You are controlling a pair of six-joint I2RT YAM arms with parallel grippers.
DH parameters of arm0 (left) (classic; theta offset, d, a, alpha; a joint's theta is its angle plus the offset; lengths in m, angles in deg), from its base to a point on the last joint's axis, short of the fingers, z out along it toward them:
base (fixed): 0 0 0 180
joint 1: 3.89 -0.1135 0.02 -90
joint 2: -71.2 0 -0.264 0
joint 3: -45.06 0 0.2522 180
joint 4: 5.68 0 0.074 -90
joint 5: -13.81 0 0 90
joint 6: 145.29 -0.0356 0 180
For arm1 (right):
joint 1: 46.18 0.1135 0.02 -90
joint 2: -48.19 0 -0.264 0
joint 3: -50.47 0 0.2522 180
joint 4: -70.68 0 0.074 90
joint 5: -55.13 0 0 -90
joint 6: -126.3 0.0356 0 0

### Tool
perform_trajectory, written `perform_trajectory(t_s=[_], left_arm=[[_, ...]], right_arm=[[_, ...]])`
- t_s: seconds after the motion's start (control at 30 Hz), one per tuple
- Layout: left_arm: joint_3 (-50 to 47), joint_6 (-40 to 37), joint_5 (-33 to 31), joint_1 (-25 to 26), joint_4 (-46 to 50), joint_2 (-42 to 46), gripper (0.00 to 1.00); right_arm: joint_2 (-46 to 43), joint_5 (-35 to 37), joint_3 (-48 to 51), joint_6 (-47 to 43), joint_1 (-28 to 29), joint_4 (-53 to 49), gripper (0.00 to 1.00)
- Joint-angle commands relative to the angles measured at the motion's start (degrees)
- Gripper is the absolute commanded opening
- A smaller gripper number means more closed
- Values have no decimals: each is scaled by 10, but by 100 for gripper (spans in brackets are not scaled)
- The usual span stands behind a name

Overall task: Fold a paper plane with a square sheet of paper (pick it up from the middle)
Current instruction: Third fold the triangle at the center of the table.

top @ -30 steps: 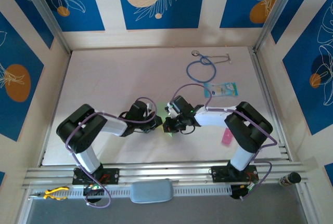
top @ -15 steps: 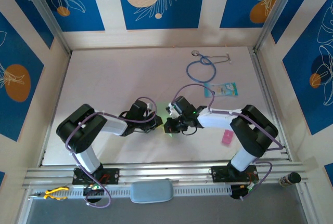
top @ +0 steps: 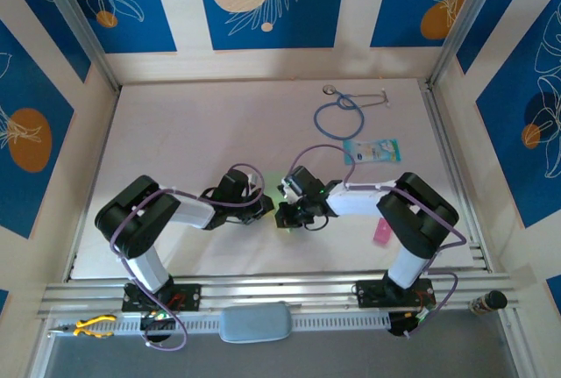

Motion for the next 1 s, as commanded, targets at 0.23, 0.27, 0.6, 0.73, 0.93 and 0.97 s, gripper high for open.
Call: perform_trajectory(t_s=[0.23, 0.27, 0.6, 0.73, 0.93, 0.97], left_arm=[[2, -17, -25, 5, 43, -7, 0], [2, -18, -26, 5, 44, -7, 0], [2, -10, -28, 5, 36, -14, 0], [2, -10, -27, 5, 33, -15, 0], [2, -8, -28, 5, 30, -10, 0], [2, -8, -28, 5, 29, -10, 0]], right_arm=[[-28, -29, 75, 16, -24, 23, 6], [-32, -32, 79, 16, -24, 25, 7], [-82, -39, 119, 2, -31, 6, 7], [-114, -49, 130, 2, -43, -6, 7], [-184, -79, 106, 29, -64, 6, 9], [-181, -84, 98, 28, -68, 7, 9]])
